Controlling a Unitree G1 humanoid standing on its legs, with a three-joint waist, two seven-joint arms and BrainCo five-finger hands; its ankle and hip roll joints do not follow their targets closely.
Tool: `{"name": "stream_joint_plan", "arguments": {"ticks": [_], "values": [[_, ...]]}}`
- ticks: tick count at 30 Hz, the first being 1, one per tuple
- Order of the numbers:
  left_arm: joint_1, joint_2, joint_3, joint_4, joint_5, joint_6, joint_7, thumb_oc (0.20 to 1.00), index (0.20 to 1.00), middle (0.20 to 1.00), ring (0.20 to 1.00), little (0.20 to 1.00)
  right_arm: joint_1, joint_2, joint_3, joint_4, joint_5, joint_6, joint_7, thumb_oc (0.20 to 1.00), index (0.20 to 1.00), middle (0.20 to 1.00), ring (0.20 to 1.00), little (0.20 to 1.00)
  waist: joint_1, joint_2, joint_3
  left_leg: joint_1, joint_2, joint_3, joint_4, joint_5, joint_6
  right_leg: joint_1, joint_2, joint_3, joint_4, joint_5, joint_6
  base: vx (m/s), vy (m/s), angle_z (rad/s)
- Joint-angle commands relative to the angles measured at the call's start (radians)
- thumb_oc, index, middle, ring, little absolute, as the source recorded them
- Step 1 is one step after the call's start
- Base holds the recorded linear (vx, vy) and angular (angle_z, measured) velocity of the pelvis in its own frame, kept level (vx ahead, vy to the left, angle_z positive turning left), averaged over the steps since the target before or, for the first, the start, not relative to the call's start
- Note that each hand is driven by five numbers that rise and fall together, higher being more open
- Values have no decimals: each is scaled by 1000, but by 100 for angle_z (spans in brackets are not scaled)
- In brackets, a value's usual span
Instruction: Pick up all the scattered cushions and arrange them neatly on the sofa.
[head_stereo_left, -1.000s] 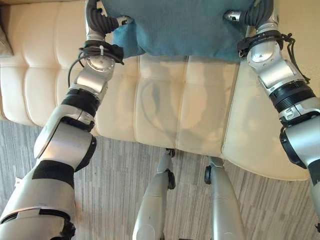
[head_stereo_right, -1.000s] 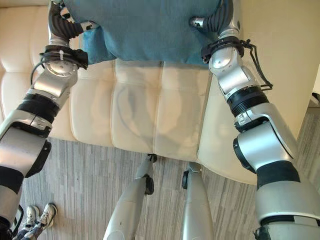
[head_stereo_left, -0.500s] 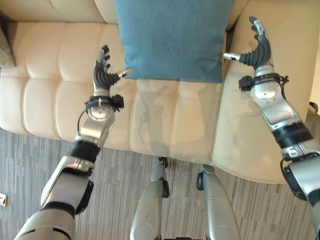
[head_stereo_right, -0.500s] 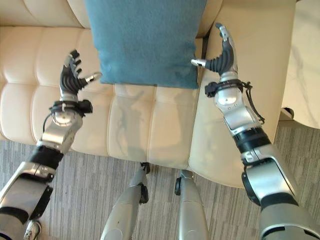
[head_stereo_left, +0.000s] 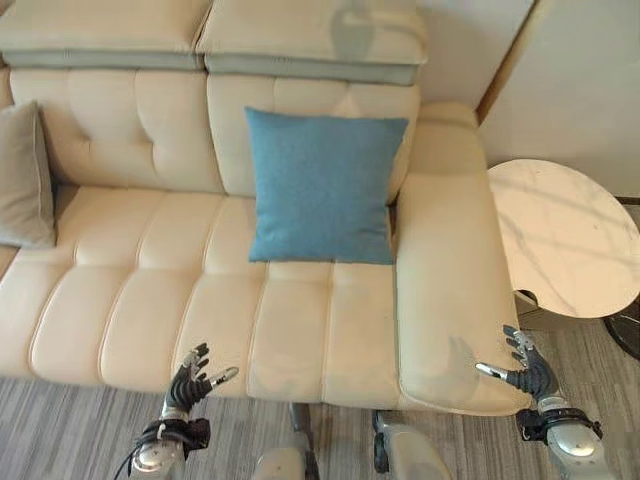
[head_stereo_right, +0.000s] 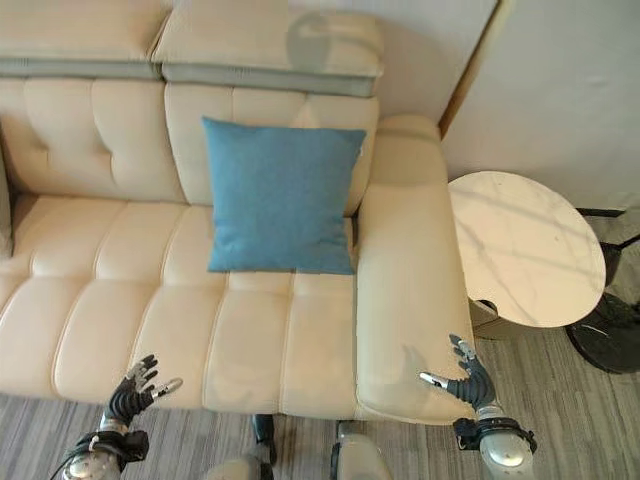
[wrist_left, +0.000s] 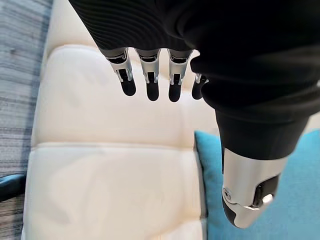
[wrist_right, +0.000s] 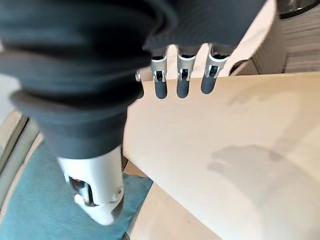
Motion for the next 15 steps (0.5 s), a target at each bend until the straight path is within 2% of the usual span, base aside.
{"name": "stream_joint_plan", "arguments": {"ticks": [1,3,5,7,8,9,11,12,13,14,15], "values": [[-50,54,27,4,93,-13,8,1000,1000,1000,1000,1000,-88,-8,43,63,-29,-1,-15,1000,1000,1000,1000,1000,31,36,25,65,21,10,-35,-31,-35,50,50,-42,357,-256,40,-394,-9,-56],[-52,72,22,9,108,-13,10,1000,1000,1000,1000,1000,-78,2,44,110,-36,5,-20,1000,1000,1000,1000,1000,42,31,-2,54,25,9,-44,-12,-40,119,54,-40,435,-278,34,-241,-74,-31],[-54,78,13,16,115,-15,12,1000,1000,1000,1000,1000,-72,7,41,123,-39,11,-24,1000,1000,1000,1000,1000,59,22,-27,34,22,8,-43,2,-45,174,62,-33,415,-261,34,-208,-106,15],[-66,76,0,22,111,-24,22,1000,1000,1000,1000,1000,-86,3,53,157,-34,16,-33,1000,1000,1000,1000,1000,81,11,-37,-4,21,24,-38,36,-61,253,86,-33,287,-327,11,-237,-109,-17],[-66,77,0,22,110,-24,22,1000,1000,1000,1000,1000,-87,4,53,158,-34,16,-34,1000,1000,1000,1000,1000,81,10,-36,-2,20,23,-38,35,-62,257,86,-34,282,-327,10,-325,-150,-18],[-73,66,-9,25,104,-24,24,1000,1000,1000,1000,1000,-109,-11,65,161,-31,22,-47,1000,1000,1000,1000,1000,96,8,-40,-74,34,30,-35,82,-92,297,122,-6,108,-397,-34,-345,-158,2],[-83,56,-10,34,99,-24,38,1000,1000,1000,1000,1000,-130,-29,69,166,-18,23,-63,1000,1000,1000,1000,1000,103,20,-26,-133,48,17,-28,136,-129,289,145,1,42,-382,-52,-474,-162,12],[-92,52,-14,38,100,-24,49,1000,1000,1000,1000,1000,-149,-42,77,173,-22,28,-69,1000,1000,1000,1000,1000,107,20,-2,-156,43,-13,-8,139,-153,272,140,10,39,-370,-57,-490,-68,15],[-98,44,-17,39,98,-25,48,1000,1000,1000,1000,1000,-161,-50,79,171,-21,31,-71,1000,1000,1000,1000,1000,106,20,10,-171,27,-59,25,111,-151,252,135,6,36,-356,-59,-508,-24,4],[-97,36,-21,38,99,-25,46,1000,1000,1000,1000,1000,-161,-50,77,174,-18,32,-73,1000,1000,1000,1000,1000,96,16,14,-176,18,-91,73,77,-139,235,124,-7,26,-333,-53,-476,-6,-11],[-93,36,-23,36,102,-26,42,1000,1000,1000,1000,1000,-153,-49,67,168,-10,29,-75,1000,1000,1000,1000,1000,82,0,18,-161,17,-80,132,22,-120,221,98,-24,19,-311,-44,-381,0,-7]]}}
